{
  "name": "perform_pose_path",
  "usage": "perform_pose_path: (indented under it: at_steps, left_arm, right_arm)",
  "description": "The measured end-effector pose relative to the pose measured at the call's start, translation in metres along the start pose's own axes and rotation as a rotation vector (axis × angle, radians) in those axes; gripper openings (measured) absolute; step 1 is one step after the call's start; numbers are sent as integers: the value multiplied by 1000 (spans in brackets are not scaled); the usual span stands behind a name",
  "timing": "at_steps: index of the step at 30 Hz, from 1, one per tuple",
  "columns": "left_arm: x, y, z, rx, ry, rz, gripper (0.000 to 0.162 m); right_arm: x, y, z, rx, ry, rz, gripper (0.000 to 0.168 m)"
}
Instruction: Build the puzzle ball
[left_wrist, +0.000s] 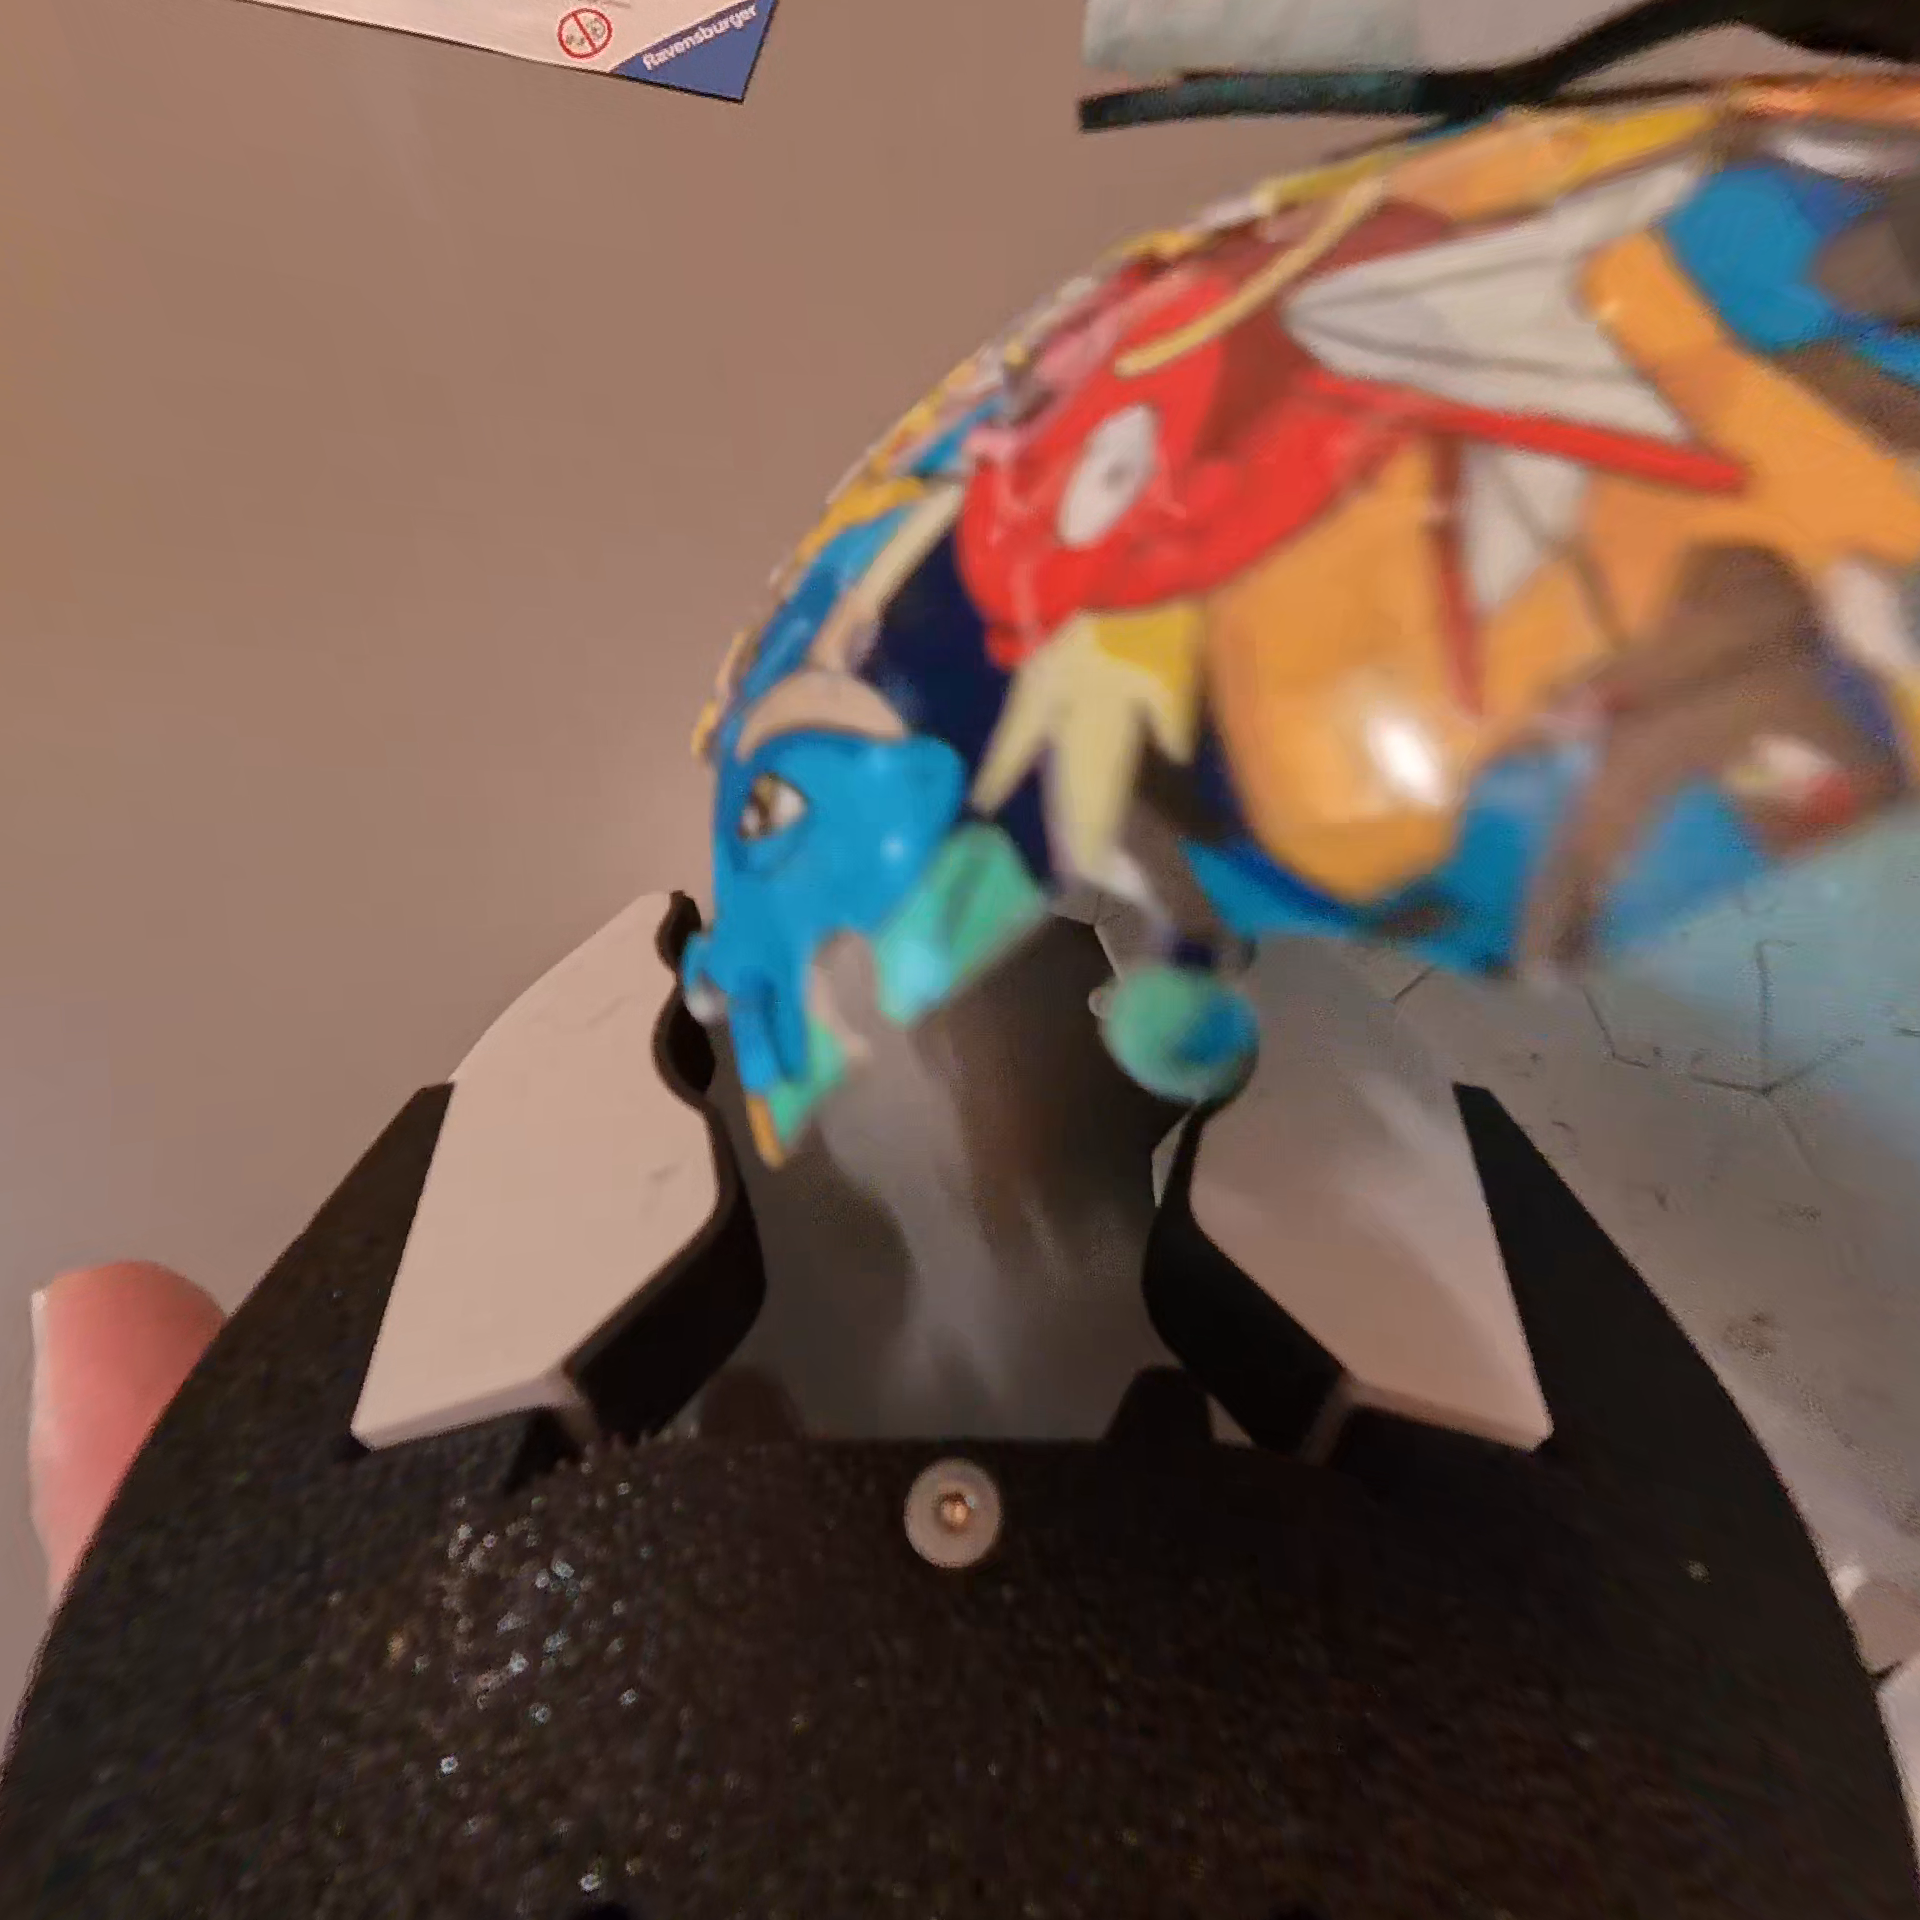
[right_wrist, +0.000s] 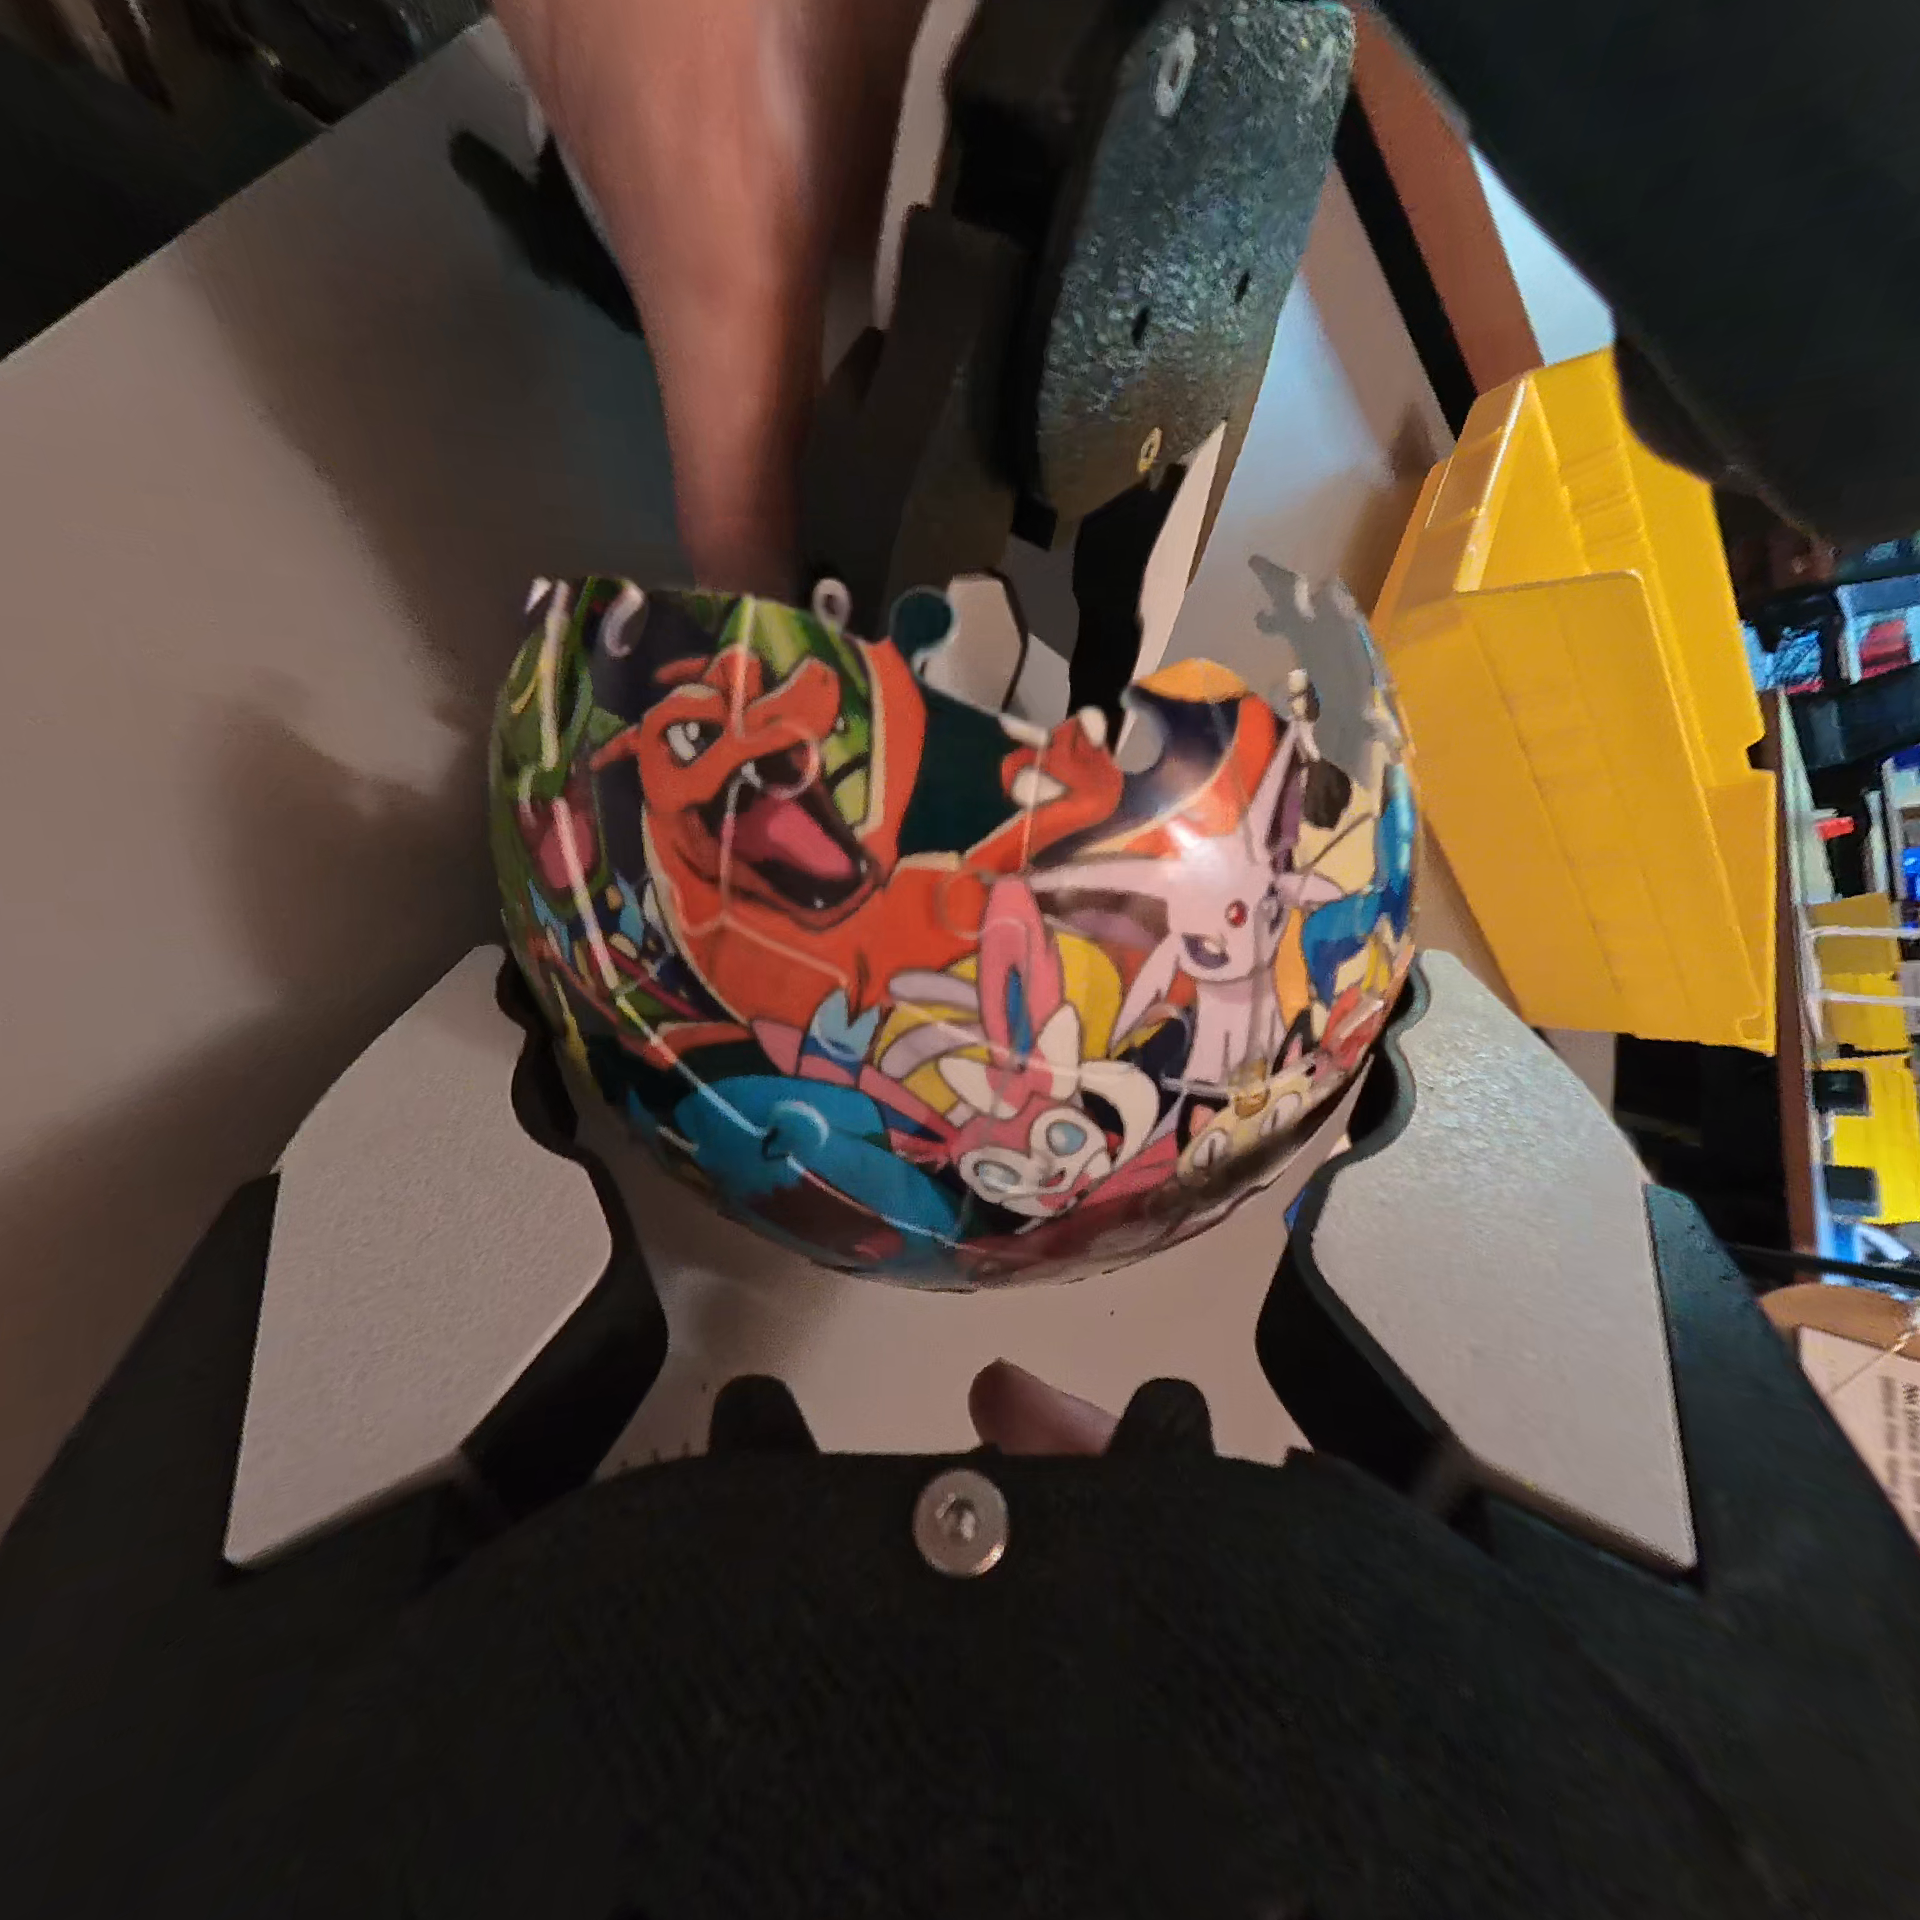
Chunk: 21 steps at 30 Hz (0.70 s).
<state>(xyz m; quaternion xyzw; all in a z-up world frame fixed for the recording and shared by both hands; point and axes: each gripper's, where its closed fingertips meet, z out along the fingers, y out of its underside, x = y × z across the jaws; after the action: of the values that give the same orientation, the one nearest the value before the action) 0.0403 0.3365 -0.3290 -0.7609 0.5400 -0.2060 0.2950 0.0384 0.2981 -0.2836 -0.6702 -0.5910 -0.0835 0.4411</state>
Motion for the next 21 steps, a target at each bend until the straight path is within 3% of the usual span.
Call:
perform_pose_path:
  at_steps: [15, 21]
  left_arm:
    - [0, -2, 4, 22, 25, -3, 87]
    - [3, -2, 4, 26, 42, 3, 81]
  right_arm:
    - [0, 9, -7, 28, -173, 147, 146]
    - [6, 12, 2, 34, -144, 201, 146]
